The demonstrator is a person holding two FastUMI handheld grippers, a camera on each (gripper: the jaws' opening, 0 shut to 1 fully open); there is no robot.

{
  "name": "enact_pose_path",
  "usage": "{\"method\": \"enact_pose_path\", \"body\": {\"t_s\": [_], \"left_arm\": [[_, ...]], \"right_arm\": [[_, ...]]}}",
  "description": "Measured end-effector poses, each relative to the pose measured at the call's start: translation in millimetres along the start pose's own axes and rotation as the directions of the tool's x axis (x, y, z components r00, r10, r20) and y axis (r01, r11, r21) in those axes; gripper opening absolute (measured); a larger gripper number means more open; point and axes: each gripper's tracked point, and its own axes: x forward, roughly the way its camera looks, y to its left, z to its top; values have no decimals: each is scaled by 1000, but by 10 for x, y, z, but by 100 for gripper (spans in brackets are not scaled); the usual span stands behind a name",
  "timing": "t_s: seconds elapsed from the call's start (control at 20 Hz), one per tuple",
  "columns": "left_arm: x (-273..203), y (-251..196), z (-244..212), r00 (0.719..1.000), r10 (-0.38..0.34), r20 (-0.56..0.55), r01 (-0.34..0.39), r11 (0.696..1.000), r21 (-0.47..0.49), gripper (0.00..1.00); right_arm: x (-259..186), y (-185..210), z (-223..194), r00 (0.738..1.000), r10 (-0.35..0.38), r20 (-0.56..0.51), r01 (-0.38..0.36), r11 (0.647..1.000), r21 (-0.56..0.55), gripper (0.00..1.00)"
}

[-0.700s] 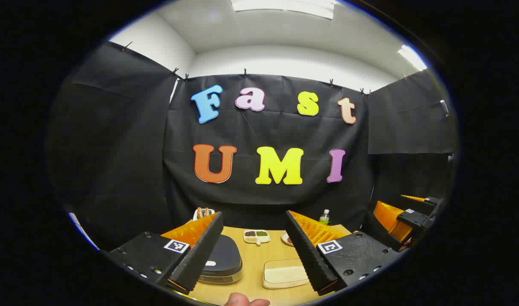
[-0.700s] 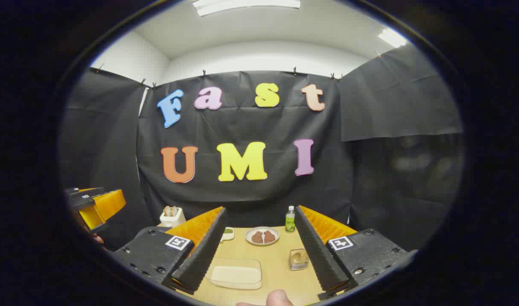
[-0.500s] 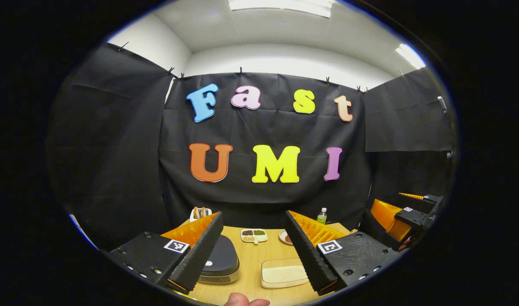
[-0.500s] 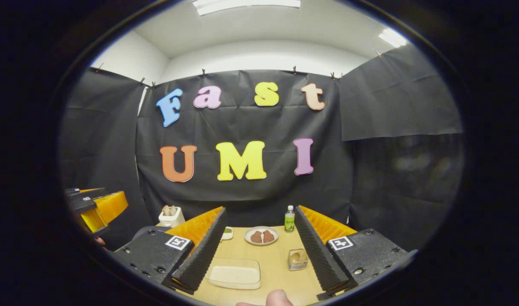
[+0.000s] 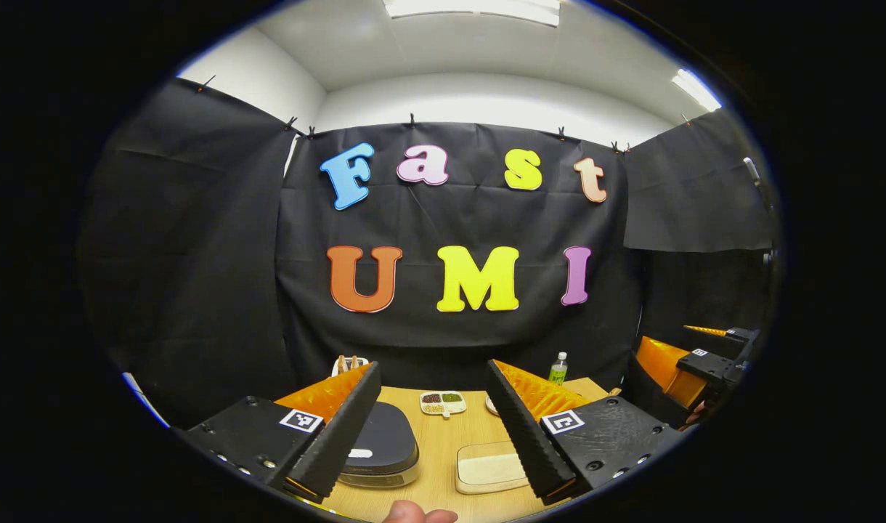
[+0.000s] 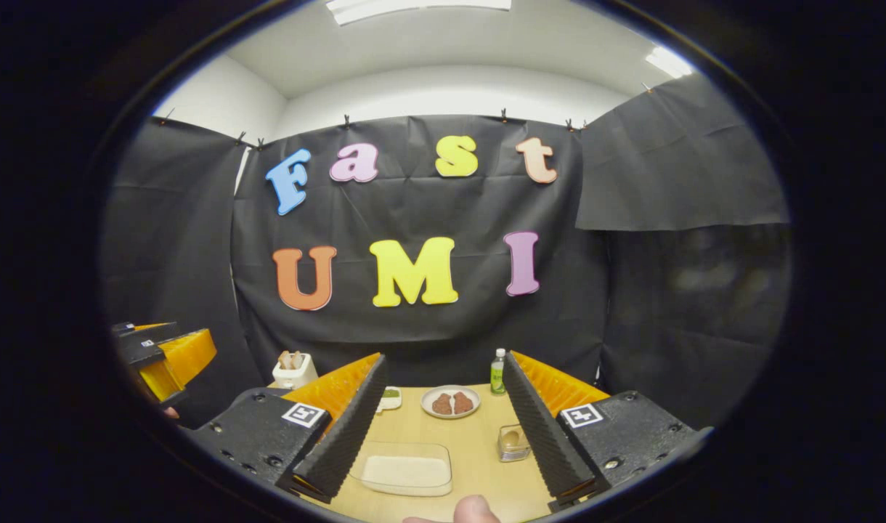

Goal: Close the left gripper, press the button to open the rice cooker; take a wooden spoon from the chopstick holder with the right hand, scoop a spoonful of rice and pour it into the rice cooker, then put the wooden spoon back into the chopstick holder.

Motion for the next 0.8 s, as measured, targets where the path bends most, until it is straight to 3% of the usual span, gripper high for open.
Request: {"method": "enact_pose_path", "body": {"t_s": [0.8], "left_arm": [[19,12,-46,999,30,-11,-30,1000,-2,94]], "right_arm": [[80,-105,-26,1000,-8,-13,8,1000,3,100]]}}
